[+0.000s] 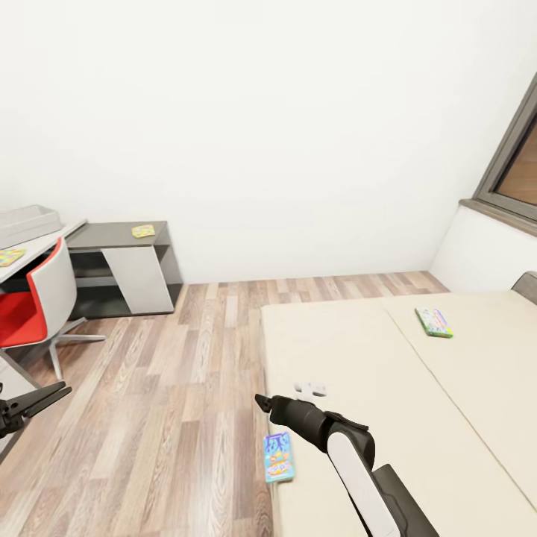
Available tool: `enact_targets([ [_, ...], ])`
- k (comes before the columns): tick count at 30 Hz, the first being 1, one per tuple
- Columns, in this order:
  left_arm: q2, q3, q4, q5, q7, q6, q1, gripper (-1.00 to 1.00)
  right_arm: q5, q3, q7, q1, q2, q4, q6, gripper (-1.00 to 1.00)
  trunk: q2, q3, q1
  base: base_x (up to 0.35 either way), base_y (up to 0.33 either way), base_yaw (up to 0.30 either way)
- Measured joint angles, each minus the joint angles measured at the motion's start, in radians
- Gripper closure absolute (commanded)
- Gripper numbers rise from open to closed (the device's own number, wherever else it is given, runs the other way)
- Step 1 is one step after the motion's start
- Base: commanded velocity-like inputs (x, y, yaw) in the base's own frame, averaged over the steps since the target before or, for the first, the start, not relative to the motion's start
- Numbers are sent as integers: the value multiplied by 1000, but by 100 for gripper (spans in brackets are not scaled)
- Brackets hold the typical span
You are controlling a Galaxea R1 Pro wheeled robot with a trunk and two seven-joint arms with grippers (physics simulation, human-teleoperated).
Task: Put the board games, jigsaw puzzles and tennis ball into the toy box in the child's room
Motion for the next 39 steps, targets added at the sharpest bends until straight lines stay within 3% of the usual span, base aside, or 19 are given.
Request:
enact_targets([
  [20,0,0,0,0,0,0,0,-100,-1,0,0,0,0,0,0,-100,0,0,0,0,35,0],
  [39,0,1,0,0,0,0,0,-100,-2,0,0,0,0,0,0,-100,0,0,0,0,254,0],
])
